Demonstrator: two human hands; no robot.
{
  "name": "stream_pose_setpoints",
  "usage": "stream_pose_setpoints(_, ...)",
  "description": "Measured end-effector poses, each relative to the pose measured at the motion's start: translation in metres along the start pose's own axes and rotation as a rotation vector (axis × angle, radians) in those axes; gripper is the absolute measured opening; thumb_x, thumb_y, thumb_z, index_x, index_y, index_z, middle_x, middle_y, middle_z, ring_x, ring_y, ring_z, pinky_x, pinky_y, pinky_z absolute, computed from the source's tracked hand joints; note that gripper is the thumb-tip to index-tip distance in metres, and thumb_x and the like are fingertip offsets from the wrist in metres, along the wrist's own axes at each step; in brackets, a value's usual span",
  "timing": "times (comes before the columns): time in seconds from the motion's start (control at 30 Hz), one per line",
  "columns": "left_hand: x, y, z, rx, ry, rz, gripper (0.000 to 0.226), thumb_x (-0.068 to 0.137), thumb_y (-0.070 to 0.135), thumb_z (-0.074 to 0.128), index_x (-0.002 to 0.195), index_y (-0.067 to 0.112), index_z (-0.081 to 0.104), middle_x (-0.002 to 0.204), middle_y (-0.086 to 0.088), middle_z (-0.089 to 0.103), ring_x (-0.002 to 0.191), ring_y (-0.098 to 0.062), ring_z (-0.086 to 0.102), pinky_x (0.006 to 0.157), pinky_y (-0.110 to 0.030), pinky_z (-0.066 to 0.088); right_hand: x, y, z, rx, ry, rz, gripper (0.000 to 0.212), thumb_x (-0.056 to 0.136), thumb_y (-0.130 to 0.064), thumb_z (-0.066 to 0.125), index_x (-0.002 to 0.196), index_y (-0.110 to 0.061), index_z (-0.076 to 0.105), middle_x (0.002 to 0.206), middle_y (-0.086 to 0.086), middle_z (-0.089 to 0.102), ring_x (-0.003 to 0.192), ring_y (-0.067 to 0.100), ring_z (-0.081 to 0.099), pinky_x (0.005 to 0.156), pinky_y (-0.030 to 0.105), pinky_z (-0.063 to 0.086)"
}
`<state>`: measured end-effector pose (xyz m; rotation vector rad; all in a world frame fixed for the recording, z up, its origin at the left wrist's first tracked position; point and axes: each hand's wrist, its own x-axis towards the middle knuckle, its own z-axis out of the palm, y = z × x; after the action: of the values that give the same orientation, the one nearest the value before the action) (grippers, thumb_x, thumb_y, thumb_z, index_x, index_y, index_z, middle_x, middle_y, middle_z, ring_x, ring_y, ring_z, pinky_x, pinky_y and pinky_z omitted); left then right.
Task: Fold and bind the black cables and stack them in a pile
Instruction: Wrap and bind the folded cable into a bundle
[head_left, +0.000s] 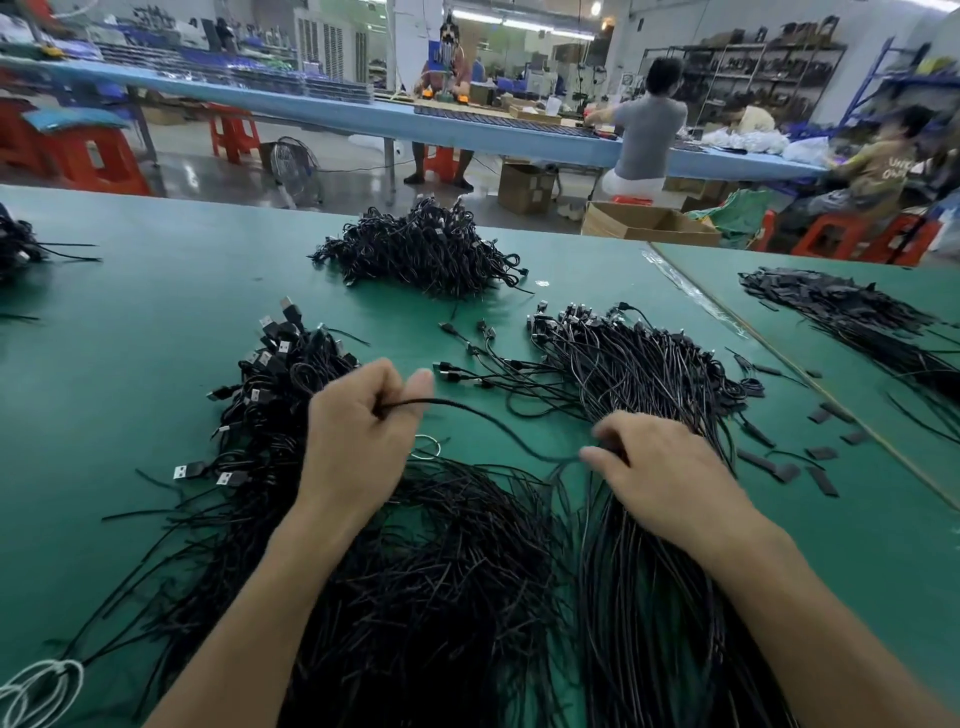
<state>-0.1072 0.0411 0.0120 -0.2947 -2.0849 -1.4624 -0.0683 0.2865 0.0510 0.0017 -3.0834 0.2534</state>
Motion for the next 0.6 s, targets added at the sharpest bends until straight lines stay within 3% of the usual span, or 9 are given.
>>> stream_pose_setpoints(0.03,-0.003,0.004,0.003,0.04,-0.07,0.018,0.049,0.094,0.035,0.063,0.059,0.015,0.034,0.05,0.01,0.03,0.047,-0.007,0.027,0.048,-0.025,0.03,-0.001,-0.006,0.0,0.13,-0.035,-0.104,0.046,0.1,-0.057,0.038,0.13,-0.027,0.055,0.118,-0.008,0.064,0.106,0.01,0.059,0.095,0.032,0.047)
stream_pose_setpoints(0.1,-0.008,0.011,0.006,0.137,-0.167,0.079,0.049,0.095,0.039,0.063,0.059,0.022,0.033,0.047,0.008,0.032,0.045,-0.009,0.028,0.047,-0.029,0.03,-0.004,-0.022,0.001,0.376,-0.059,-0.286,0.06,0.096,-0.069,0.025,0.136,-0.033,0.051,0.12,-0.015,0.06,0.111,0.003,0.055,0.096,0.027,0.044)
stream_pose_setpoints(0.17,-0.011,0.018,0.008,0.217,-0.223,0.137,0.045,0.091,0.045,0.06,0.061,0.024,0.033,0.047,0.007,0.033,0.044,-0.014,0.031,0.046,-0.031,0.03,-0.008,-0.036,0.003,0.465,-0.022,-0.421,0.053,0.095,-0.067,0.03,0.123,-0.033,0.061,0.109,-0.021,0.061,0.104,-0.003,0.053,0.09,0.018,0.041)
stream_pose_setpoints(0.23,-0.013,0.022,0.008,0.227,-0.281,0.153,0.044,0.088,0.053,0.057,0.064,0.024,0.035,0.048,0.006,0.038,0.045,-0.016,0.034,0.046,-0.034,0.033,-0.01,-0.045,0.004,0.565,0.079,-0.47,0.029,0.1,-0.05,0.043,0.098,-0.033,0.067,0.092,-0.02,0.061,0.093,-0.001,0.056,0.079,0.011,0.039)
stream_pose_setpoints(0.3,-0.013,0.022,0.007,0.181,-0.324,0.128,0.046,0.086,0.063,0.055,0.065,0.025,0.04,0.05,0.007,0.042,0.045,-0.012,0.035,0.046,-0.035,0.034,-0.01,-0.048,-0.001,0.702,0.221,-0.441,0.024,0.1,-0.038,0.049,0.083,-0.031,0.064,0.081,-0.023,0.06,0.081,-0.004,0.056,0.07,0.008,0.039)
stream_pose_setpoints(0.37,-0.012,0.023,0.006,0.071,-0.325,0.076,0.05,0.086,0.065,0.054,0.064,0.02,0.045,0.051,0.007,0.042,0.046,-0.008,0.035,0.045,-0.034,0.034,-0.008,-0.046,-0.01,0.846,0.35,-0.354,0.03,0.097,-0.042,0.046,0.078,-0.027,0.063,0.071,-0.026,0.059,0.067,-0.005,0.054,0.061,0.006,0.039)
stream_pose_setpoints(0.43,-0.011,0.028,0.006,-0.09,-0.348,0.037,0.056,0.089,0.061,0.051,0.06,0.014,0.043,0.052,0.009,0.036,0.047,-0.006,0.032,0.047,-0.021,0.03,-0.003,-0.041,-0.017,0.953,0.463,-0.26,0.034,0.096,-0.046,0.044,0.074,-0.025,0.061,0.055,-0.018,0.051,0.048,0.003,0.043,0.046,0.011,0.032)
stream_pose_setpoints(0.5,-0.011,0.035,0.007,-0.234,-0.494,-0.033,0.056,0.092,0.061,0.044,0.056,0.018,0.042,0.053,0.009,0.033,0.047,-0.007,0.029,0.05,-0.012,0.029,0.003,-0.034,-0.02,0.991,0.531,-0.158,0.037,0.099,-0.045,0.046,0.07,-0.025,0.06,0.046,-0.013,0.04,0.045,0.007,0.029,0.042,0.02,0.024)
stream_pose_setpoints(0.6,-0.013,0.044,0.002,-0.379,-0.854,-0.194,0.052,0.094,0.059,0.045,0.055,0.025,0.049,0.05,0.011,0.035,0.043,-0.008,0.026,0.044,-0.014,0.027,0.008,-0.028,-0.015,0.92,0.508,-0.085,0.038,0.101,-0.041,0.048,0.072,-0.022,0.063,0.041,-0.012,0.038,0.04,0.006,0.024,0.039,0.021,0.022)
